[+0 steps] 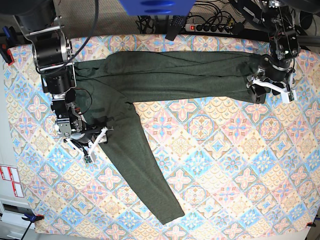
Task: Fold the T-shirt properly
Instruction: 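Lift the sleeve with the right gripper and fold it over the folded band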
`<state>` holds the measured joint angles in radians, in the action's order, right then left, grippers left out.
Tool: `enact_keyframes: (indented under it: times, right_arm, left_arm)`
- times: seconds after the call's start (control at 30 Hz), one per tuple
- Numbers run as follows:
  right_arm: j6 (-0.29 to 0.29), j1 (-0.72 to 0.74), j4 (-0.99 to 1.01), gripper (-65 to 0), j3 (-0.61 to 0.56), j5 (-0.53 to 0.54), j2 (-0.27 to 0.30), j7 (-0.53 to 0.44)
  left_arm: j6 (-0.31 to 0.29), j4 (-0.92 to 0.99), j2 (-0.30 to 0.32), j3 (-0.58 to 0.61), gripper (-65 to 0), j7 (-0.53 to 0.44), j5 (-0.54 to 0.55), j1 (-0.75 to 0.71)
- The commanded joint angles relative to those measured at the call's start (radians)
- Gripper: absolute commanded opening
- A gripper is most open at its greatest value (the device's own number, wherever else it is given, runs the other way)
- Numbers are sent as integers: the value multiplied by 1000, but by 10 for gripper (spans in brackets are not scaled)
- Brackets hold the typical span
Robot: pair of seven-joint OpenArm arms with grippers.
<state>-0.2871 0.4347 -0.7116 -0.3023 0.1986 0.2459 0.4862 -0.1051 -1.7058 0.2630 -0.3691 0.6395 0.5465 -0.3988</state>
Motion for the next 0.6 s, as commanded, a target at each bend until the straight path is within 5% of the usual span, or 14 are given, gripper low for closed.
enact_keyframes:
  times: [0.0, 0.37, 0.57]
  right_arm:
    - [2, 20, -9, -329, 1, 2, 8, 15]
    - [2, 14, -12, -630, -111, 8, 5, 9]
    - [2, -66, -178, -650, -105, 9, 8, 15]
  left_arm:
    - [-5, -17, 11, -5, -167, -20, 4, 4]
    - [-5, -17, 11, -5, -167, -20, 4, 1]
    - [-5, -17, 11, -5, -167, -20, 4, 1]
